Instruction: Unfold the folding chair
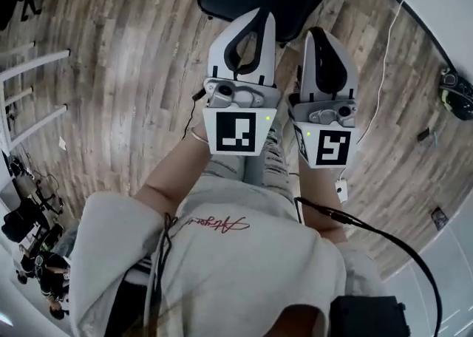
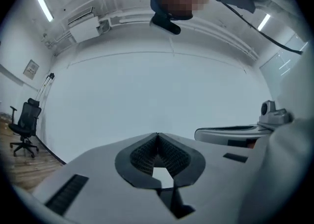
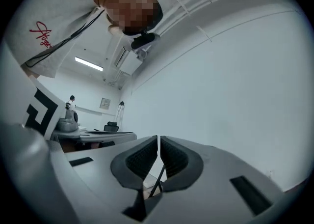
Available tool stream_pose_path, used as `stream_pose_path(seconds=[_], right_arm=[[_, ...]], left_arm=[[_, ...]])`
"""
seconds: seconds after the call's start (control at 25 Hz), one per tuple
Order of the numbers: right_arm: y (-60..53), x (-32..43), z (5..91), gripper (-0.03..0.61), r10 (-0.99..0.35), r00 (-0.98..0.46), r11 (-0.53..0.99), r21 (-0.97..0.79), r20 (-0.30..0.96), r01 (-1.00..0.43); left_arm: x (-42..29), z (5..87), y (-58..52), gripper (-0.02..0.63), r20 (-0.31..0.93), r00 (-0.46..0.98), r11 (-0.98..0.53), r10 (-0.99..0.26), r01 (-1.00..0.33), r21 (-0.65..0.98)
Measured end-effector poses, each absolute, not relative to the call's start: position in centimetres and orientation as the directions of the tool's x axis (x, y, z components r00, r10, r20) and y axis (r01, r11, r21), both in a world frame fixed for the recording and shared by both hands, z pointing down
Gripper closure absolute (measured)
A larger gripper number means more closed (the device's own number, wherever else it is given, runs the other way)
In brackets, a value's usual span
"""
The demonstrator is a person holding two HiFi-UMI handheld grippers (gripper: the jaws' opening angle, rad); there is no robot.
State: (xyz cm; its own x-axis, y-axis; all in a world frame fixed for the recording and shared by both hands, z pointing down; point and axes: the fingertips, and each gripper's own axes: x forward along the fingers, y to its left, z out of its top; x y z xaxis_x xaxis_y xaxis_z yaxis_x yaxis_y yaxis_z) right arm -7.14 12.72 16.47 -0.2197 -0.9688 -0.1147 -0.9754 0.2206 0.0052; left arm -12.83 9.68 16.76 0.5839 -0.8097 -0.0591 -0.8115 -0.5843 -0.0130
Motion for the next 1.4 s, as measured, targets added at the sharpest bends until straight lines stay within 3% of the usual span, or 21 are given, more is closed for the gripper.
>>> stream_pose_path(seconds=[0.4, 1.4], right_arm=[[14.8, -8.5, 8.6, 0.549, -0.955, -0.265, 0.267, 0.003, -0.136, -0.964], [13.8, -8.4, 6.5, 0.551, -0.954, -0.272, 0.265, 0.067, -0.128, -0.962]], left_arm=[[-13.0, 7.9, 13.4, 0.598, -0.093, 0.689, -0.694, -0.719, -0.719, 0.039], [-11.8, 5.9, 12.6, 0.598, -0.122, 0.707, -0.711, -0.696, -0.703, -0.016]])
